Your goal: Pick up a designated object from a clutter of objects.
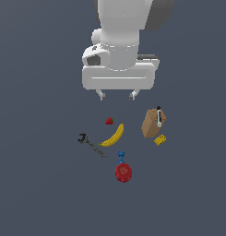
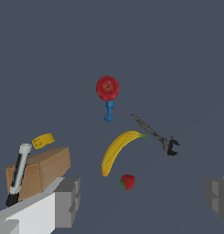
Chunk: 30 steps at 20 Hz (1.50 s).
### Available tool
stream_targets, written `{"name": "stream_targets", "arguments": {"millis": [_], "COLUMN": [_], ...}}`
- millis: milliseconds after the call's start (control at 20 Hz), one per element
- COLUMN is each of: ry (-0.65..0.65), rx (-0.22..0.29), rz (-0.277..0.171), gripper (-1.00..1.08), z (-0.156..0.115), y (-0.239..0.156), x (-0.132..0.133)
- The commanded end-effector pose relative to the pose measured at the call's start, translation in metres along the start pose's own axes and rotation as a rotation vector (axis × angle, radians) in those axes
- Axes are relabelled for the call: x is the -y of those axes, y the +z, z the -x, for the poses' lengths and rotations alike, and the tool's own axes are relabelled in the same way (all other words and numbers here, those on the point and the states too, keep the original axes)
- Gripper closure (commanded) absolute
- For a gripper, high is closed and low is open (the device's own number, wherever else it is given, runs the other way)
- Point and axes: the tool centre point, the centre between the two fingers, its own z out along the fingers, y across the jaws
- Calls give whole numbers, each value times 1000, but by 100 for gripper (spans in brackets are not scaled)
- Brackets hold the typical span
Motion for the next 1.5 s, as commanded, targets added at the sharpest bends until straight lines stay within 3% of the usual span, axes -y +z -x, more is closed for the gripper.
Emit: {"name": "stream_targets", "arguments": {"millis": [0,450,850,1450], "ry": [0,-31,-28,-1], "rx": [0,7,9,23], "rz": [0,-26,-25,-21], "gripper": [-92,-92,-92,-92], "z": [0,1,-4,-36], "y": [0,1,8,77], "x": [0,19,19,21]}}
